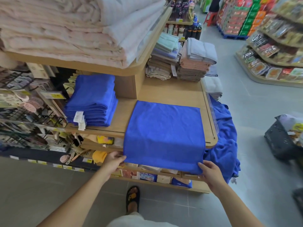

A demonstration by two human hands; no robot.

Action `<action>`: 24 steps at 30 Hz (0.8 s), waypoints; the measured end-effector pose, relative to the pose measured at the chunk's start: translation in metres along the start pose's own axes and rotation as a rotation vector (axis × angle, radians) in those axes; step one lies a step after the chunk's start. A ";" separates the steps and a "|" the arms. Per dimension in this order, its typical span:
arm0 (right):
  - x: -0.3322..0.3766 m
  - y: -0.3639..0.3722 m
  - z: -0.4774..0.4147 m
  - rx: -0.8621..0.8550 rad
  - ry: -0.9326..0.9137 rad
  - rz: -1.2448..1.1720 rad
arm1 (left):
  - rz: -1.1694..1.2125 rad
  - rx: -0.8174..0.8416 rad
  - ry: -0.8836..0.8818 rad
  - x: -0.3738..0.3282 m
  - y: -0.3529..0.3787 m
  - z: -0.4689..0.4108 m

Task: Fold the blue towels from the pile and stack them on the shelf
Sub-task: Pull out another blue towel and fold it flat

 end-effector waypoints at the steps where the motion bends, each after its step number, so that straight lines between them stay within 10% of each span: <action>1: 0.002 -0.005 0.001 -0.045 -0.028 0.065 | -0.107 -0.057 0.067 -0.006 -0.003 0.003; 10: 0.156 0.020 0.029 -0.071 -0.721 0.503 | -0.622 -0.278 0.921 -0.170 0.007 0.029; 24: 0.242 0.083 -0.129 0.012 -0.520 1.448 | -1.605 -0.205 0.714 -0.301 0.066 -0.112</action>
Point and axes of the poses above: each hand's wrist, its own z-axis away from the middle knuckle, its own y-axis out of the palm, x = y × z, the point moved 7 cm from there along -z, towards the middle knuckle, and after that the axes turned 4 degrees about -z, right-handed, at the moved point
